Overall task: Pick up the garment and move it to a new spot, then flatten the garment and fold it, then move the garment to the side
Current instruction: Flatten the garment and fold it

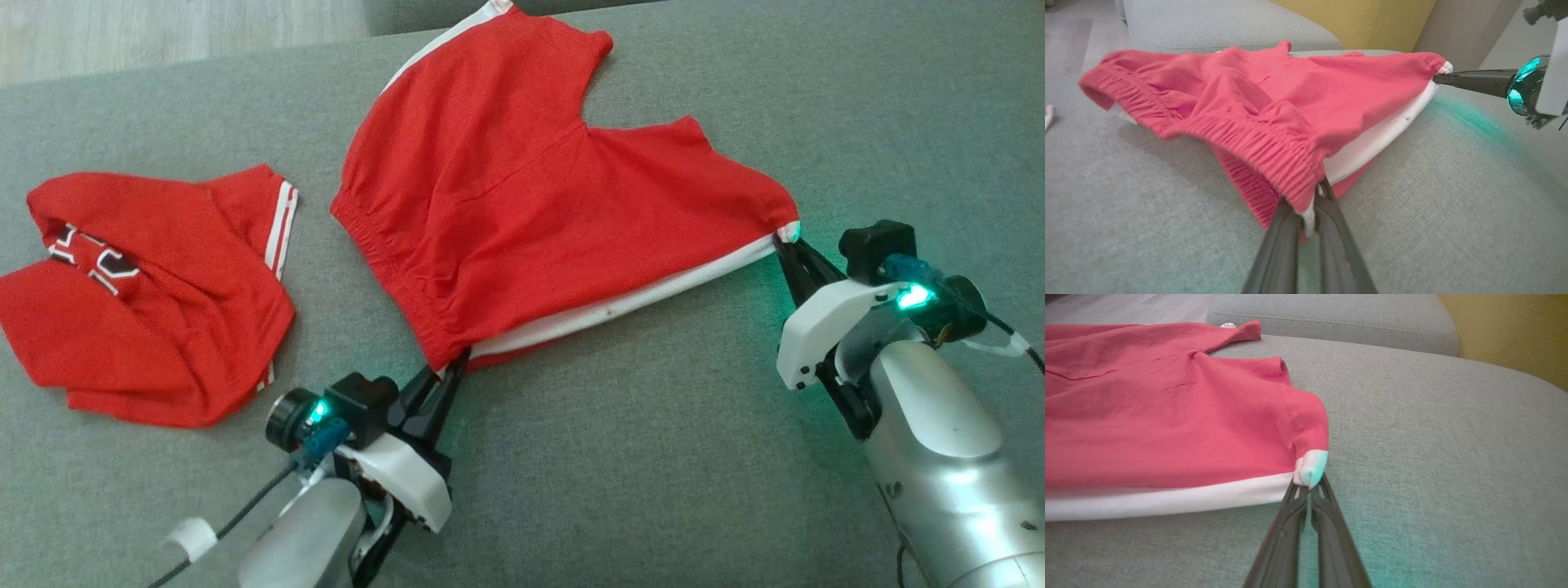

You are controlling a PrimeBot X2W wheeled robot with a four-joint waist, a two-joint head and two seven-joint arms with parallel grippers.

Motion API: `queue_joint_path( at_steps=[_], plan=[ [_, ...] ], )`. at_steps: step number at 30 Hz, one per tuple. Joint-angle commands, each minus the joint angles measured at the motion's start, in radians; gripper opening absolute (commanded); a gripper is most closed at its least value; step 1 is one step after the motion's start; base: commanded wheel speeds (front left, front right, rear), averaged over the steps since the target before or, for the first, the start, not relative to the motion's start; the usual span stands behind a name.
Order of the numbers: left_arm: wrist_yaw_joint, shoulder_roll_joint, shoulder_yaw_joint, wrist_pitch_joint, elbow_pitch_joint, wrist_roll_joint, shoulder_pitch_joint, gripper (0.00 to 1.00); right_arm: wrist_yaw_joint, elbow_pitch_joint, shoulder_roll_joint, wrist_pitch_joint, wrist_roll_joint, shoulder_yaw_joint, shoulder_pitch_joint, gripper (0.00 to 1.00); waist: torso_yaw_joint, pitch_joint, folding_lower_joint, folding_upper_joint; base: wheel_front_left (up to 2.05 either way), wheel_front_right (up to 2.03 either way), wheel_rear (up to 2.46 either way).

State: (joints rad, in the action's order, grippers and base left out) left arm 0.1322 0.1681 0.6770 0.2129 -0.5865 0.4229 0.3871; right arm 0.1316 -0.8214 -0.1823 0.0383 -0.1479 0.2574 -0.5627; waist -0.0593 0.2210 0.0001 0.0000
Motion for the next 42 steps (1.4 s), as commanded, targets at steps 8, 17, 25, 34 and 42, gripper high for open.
queue_joint_path(
  at_steps=[8,17,25,34,42],
  plan=[
    [-0.003,0.045,-0.042,0.033,0.02,0.01,0.048,0.0,-0.001,0.058,-0.024,0.014,-0.031,0.028,-0.005,0.0,0.004,-0.031,-0.0001,0.0,0.0,0.0,0.0],
    [-0.027,0.068,-0.039,0.038,0.056,0.004,0.009,0.0,-0.001,0.097,-0.053,0.02,-0.057,0.038,0.055,0.0,-0.007,-0.097,-0.0001,0.0,0.0,0.0,0.0],
    [-0.059,0.105,-0.027,0.006,0.16,0.007,-0.07,0.0,-0.001,0.204,-0.115,-0.019,-0.089,0.038,0.148,0.0,-0.037,-0.165,-0.0001,0.0,0.0,0.0,0.0],
    [-0.089,0.149,0.015,-0.117,0.382,0.018,-0.169,0.0,-0.001,0.439,-0.191,-0.127,-0.094,-0.052,0.31,0.0,-0.053,-0.178,-0.0001,0.0,0.0,0.0,0.0],
    [-0.117,0.173,-0.008,-0.176,0.489,0.028,-0.139,0.0,-0.001,0.604,-0.164,-0.196,-0.058,-0.094,0.329,0.0,-0.027,-0.122,-0.0001,0.0,0.0,0.0,0.0]
  ],
)
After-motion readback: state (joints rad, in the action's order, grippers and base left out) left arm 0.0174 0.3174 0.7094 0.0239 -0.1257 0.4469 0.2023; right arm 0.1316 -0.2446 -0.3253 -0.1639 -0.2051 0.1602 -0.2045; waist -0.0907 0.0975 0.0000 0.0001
